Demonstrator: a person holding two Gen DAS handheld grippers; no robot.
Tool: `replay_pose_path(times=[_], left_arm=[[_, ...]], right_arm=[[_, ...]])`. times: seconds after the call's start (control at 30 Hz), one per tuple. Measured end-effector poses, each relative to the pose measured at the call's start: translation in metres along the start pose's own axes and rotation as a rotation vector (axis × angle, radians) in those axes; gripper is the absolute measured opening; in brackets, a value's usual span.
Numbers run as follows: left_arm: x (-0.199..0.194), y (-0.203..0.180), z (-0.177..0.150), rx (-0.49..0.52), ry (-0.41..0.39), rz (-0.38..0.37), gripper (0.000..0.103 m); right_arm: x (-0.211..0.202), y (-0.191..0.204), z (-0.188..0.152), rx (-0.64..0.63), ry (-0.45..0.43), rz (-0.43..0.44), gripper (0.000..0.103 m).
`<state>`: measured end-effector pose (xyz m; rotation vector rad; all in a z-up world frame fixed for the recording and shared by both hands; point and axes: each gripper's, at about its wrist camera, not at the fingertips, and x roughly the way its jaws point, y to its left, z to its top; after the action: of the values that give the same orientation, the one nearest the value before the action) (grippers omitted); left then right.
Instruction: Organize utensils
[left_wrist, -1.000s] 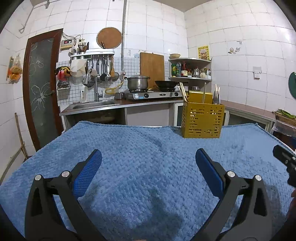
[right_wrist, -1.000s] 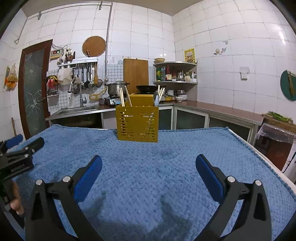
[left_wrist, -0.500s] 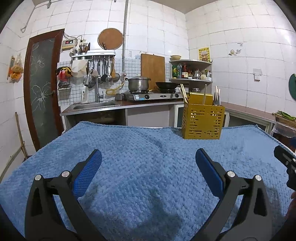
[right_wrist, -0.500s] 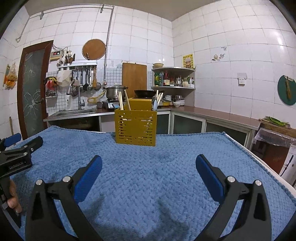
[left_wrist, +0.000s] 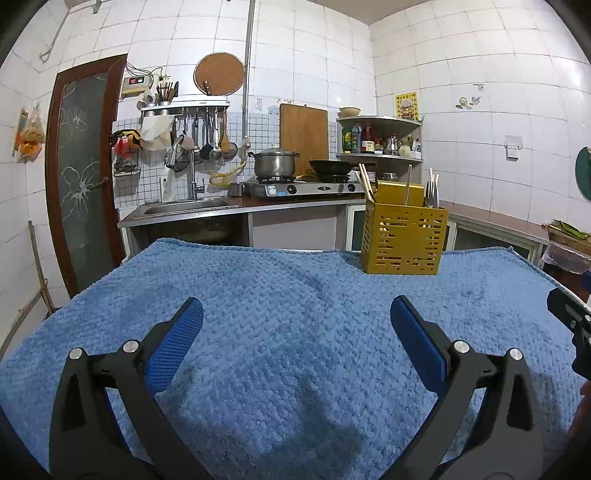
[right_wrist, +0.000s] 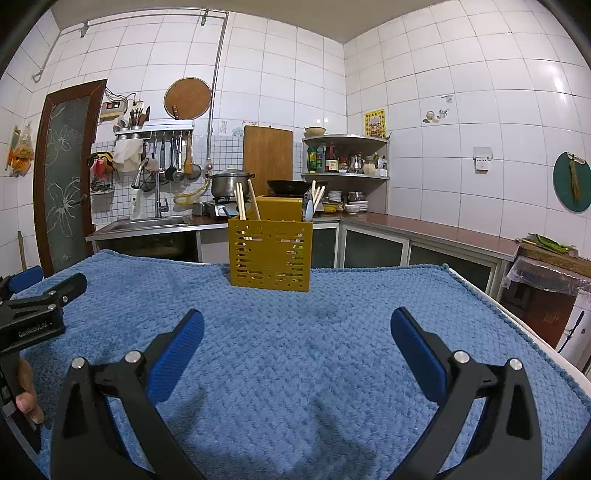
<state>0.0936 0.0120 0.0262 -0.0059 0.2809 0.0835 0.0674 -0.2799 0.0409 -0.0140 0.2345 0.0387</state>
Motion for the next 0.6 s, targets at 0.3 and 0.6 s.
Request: replay_pose_path(times=[0.3,0.6], left_arm=[[-0.0001,-0.0014,0.0007,0.003,-0.002,-0.003,0.098],[-0.0016,-0.0031,0.001,0.01,-0.007,-0.009,0.098]], right_arm=[[-0.0002,-0.0005,0.0,0.001,0.001,-0.002,0.099],[-0.0001,-0.002,-0.0006,0.001,0.001,-0.002,0.099]])
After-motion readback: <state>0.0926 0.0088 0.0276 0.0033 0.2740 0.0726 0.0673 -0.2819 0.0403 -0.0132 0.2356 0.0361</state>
